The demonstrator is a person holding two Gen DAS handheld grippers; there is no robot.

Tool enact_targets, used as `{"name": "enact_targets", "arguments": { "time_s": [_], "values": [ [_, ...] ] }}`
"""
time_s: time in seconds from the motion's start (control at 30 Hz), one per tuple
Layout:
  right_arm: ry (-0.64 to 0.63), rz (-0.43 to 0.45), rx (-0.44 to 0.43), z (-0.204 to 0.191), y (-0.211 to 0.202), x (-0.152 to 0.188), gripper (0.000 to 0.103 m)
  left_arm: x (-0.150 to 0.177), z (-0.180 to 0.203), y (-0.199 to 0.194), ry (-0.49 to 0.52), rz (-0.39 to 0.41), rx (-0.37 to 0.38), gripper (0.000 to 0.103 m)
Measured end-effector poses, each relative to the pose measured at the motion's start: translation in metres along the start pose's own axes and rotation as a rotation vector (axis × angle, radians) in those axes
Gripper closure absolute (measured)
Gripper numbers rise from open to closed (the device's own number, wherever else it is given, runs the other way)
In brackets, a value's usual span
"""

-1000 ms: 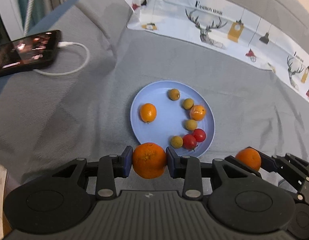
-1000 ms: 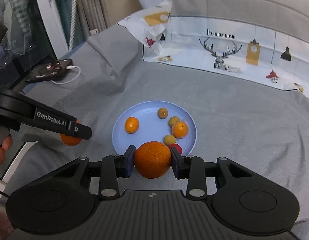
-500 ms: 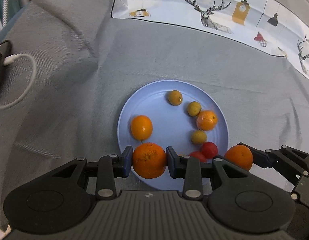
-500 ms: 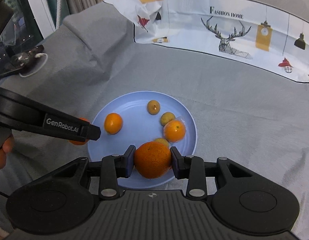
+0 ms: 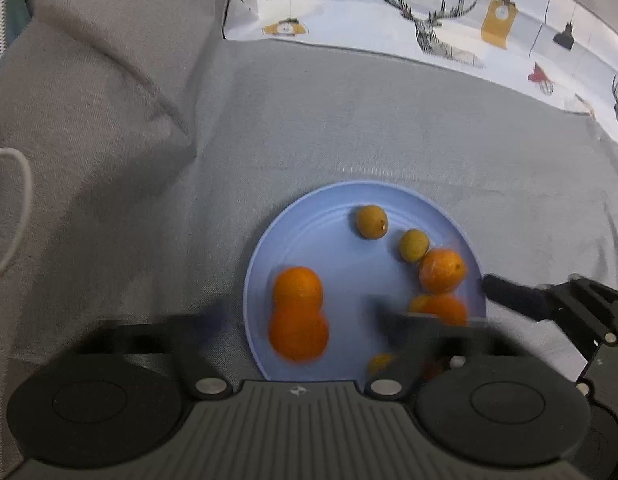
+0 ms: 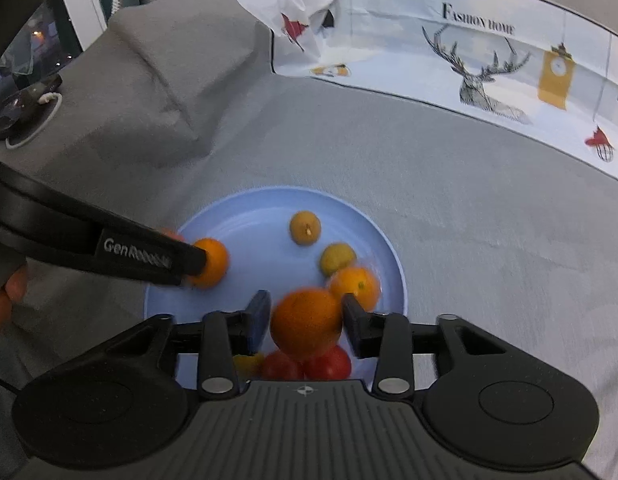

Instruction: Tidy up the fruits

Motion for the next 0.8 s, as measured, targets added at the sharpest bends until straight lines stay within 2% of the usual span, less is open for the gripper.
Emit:
{"name": "enact_targets", "arguments": {
  "time_s": [0.03,0.07,0.1,0.2,0.37,0.6,0.8],
  "values": [
    [0.001,0.002,0.005,-0.001,-0.002,-0.002,0.031,0.0,-0.001,-0.007,-0.008,0.024,0.002,0.0],
    [0.003,0.01,0.012,-0.001,-0.007,-0.003,0.018,0.002,0.0,-0.014,0.0,0.036,0.01,0.0],
    [0.006,0.021,0.021,-0.002,-0.014,-0.003,0.012,0.005,0.0,-0.019,0.008,0.034,0.018,0.0],
    [0.002,0.028,0.041,-0.006,-0.039,0.007,0.004,0.021,0.001,-0.038,0.007,0.035,0.024,0.0],
    [0.023,0.019,0.06,-0.011,-0.082,0.04,0.002,0.061,0.007,-0.079,0.024,0.066,-0.016,0.0],
    [0.031,0.131,0.141,-0.027,-0.135,0.067,0.001,0.102,0.01,-0.128,-0.005,0.159,0.0,0.0],
    [0.011,0.202,0.195,-0.036,-0.168,0.081,0.001,0.118,0.017,-0.16,0.002,0.23,-0.009,0.0]
  ]
}}
Point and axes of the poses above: each gripper's, at about its wrist camera, not at the fingertips, and y roughly the way its jaws point, z to its right, x to its underside, the point moved 5 cm from there along y, roughly the way its jaws point, and after that the axes turned 2 degrees about x, right-handed, at the moved point
